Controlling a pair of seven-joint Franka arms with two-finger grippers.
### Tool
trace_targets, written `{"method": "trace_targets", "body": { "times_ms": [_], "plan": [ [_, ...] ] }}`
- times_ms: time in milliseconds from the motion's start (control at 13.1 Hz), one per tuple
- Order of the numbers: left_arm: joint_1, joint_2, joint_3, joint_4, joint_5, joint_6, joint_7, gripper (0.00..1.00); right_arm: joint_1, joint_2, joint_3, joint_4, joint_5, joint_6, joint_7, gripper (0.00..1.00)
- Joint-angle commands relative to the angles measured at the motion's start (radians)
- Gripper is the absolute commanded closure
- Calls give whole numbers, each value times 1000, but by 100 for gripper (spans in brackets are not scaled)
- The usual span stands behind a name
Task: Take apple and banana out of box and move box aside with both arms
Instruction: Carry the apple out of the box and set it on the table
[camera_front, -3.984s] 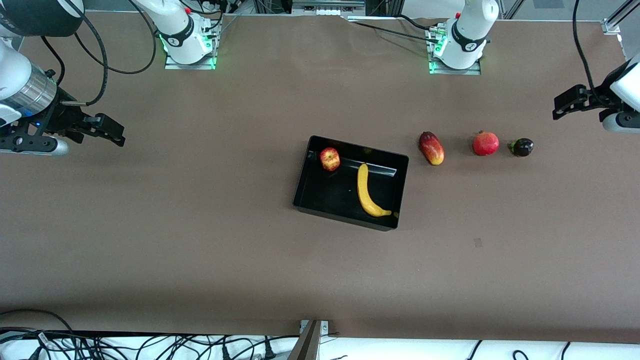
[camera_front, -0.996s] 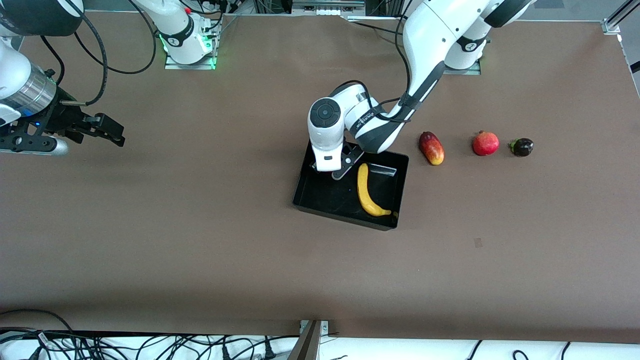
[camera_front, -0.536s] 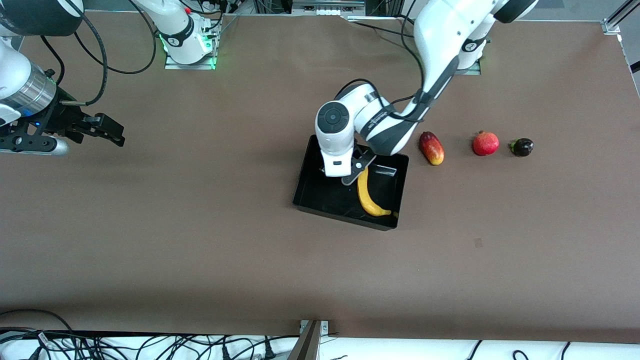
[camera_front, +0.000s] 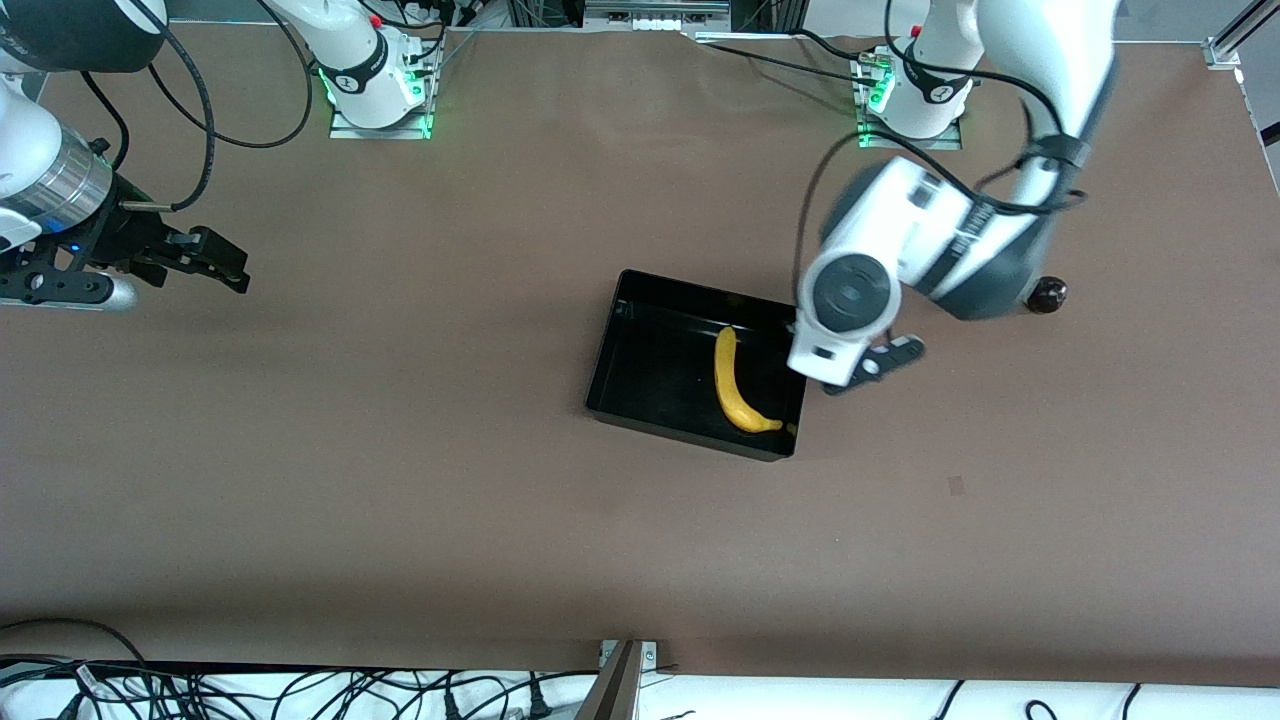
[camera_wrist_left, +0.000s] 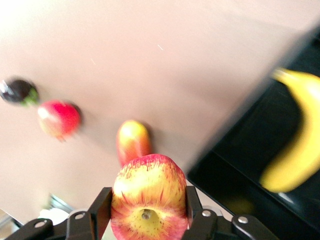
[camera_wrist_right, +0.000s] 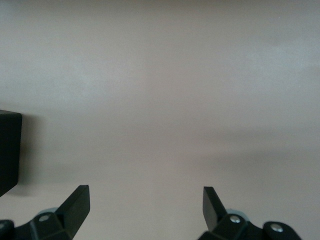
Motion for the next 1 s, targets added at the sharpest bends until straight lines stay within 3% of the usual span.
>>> {"method": "trace_targets", "body": {
  "times_ms": [0, 536, 690, 919],
  "plan": [
    [131, 35, -19, -43, 88, 74, 259, 100, -6, 1, 3, 11, 11, -3, 3, 0],
    [336, 118, -42, -58, 168, 400, 562, 100, -4, 1, 8, 11, 11, -3, 3, 0],
    [365, 149, -50, -90, 237, 510, 560, 100, -2, 1, 8, 11, 11, -3, 3, 0],
    [416, 204, -41, -187, 347, 803, 459, 100, -2, 1, 8, 11, 12, -3, 3, 0]
  ]
}}
